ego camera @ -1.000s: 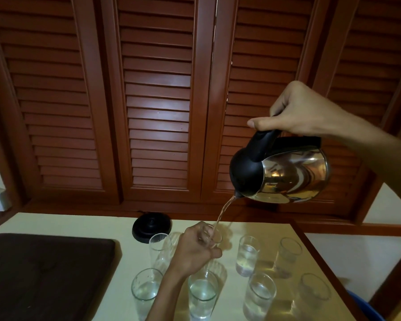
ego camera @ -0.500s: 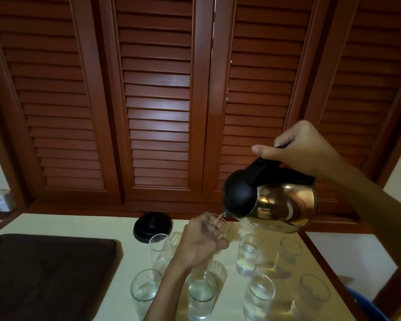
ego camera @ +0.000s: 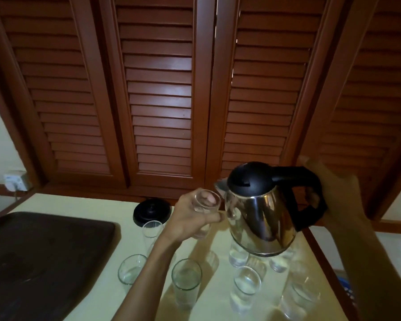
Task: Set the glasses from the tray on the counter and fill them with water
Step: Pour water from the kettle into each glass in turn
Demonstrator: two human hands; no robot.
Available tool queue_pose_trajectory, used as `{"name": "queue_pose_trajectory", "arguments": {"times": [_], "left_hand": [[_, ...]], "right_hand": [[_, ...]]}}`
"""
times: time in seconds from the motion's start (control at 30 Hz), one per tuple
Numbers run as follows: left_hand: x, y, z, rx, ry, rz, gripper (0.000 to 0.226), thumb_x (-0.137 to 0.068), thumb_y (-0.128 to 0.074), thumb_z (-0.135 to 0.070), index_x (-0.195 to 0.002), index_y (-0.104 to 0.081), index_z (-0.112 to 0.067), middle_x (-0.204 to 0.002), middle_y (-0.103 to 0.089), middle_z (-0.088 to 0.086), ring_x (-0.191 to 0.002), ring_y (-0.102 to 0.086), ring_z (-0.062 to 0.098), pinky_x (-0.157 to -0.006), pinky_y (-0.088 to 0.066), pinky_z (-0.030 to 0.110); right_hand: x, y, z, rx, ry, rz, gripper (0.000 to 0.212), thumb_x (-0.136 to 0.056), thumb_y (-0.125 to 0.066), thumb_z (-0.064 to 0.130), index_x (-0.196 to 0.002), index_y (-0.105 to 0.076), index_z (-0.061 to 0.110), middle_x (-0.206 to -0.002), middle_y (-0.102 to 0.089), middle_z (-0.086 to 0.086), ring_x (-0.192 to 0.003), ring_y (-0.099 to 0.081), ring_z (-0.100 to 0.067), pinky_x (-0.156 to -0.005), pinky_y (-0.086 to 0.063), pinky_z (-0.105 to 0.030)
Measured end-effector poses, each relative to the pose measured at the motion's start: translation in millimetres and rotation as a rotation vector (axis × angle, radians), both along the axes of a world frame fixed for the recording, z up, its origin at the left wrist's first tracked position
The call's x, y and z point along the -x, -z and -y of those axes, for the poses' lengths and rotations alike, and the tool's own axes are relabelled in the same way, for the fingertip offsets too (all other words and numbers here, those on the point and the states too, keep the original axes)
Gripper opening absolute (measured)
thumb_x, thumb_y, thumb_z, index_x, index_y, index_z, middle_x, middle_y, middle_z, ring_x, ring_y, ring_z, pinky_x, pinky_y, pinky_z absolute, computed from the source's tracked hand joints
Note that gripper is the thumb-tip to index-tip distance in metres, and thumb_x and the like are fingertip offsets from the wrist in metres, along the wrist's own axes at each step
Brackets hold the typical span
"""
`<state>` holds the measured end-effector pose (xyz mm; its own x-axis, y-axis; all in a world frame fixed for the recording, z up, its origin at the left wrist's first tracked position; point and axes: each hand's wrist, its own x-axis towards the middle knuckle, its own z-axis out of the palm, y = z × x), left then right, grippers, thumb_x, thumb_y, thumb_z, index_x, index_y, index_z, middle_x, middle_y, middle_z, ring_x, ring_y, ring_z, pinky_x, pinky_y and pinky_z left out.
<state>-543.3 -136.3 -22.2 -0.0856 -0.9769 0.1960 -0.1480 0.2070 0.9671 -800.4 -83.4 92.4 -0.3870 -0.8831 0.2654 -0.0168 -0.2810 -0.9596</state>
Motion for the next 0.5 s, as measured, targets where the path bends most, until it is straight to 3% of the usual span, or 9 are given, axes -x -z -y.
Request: {"name": "queue_pose_trajectory", "arguments": {"times": [0.07, 0.23, 0.33, 0.4, 0.5], "left_hand": [[-1, 9, 8, -0.014, -0.025, 0.032, 0.047, -0.058, -0.099, -0.025, -0.095, -0.073, -0.011, -0.098, -0.078, 0.015, -0.094, -0.075, 0.034, -0.086, -0.06, 0.047], [-6, 40, 19, -0.029, -0.078, 0.214, 0.048, -0.052, -0.1, -0.034, -0.09, -0.076, -0.016, -0.088, -0.08, 0.001, -0.084, -0.076, 0.018, -0.079, -0.058, 0.036], [-7, 59, 24, -0.073, -0.051, 0.221, 0.04, -0.054, -0.1, -0.008, -0.085, -0.075, -0.01, -0.083, -0.076, -0.002, -0.075, -0.072, 0.005, -0.075, -0.056, 0.029], [-6, 69, 24, -0.097, -0.04, 0.236, 0.042, -0.049, -0.097, -0.004, -0.083, -0.075, -0.014, -0.086, -0.074, 0.003, -0.08, -0.071, 0.015, -0.077, -0.058, 0.036], [-11, 86, 28, -0.131, -0.039, 0.21, 0.047, -0.052, -0.088, 0.014, -0.091, -0.068, -0.003, -0.088, -0.066, 0.013, -0.081, -0.065, 0.027, -0.072, -0.06, 0.03]], "right_hand": [[6, 13, -2, -0.018, 0.014, 0.128, 0.032, -0.09, -0.071, 0.028, -0.064, -0.058, 0.013, -0.04, -0.053, 0.007, -0.033, -0.05, -0.003, -0.038, -0.042, -0.015], [15, 43, -6, -0.08, 0.015, 0.289, 0.045, -0.085, -0.075, 0.037, -0.049, -0.055, 0.019, -0.041, -0.046, 0.001, -0.034, -0.041, -0.014, -0.04, -0.039, -0.023], [18, 53, -7, -0.087, -0.001, 0.329, 0.041, -0.085, -0.075, 0.039, -0.054, -0.058, 0.019, -0.042, -0.046, 0.001, -0.034, -0.04, -0.013, -0.04, -0.036, -0.023], [19, 57, -5, -0.083, -0.038, 0.36, 0.039, -0.087, -0.074, 0.038, -0.055, -0.061, 0.02, -0.042, -0.046, 0.002, -0.032, -0.039, -0.012, -0.037, -0.035, -0.022], [21, 61, -1, -0.065, -0.066, 0.407, 0.034, -0.09, -0.073, 0.032, -0.064, -0.061, 0.013, -0.039, -0.044, 0.002, -0.029, -0.036, -0.011, -0.035, -0.031, -0.022]]}}
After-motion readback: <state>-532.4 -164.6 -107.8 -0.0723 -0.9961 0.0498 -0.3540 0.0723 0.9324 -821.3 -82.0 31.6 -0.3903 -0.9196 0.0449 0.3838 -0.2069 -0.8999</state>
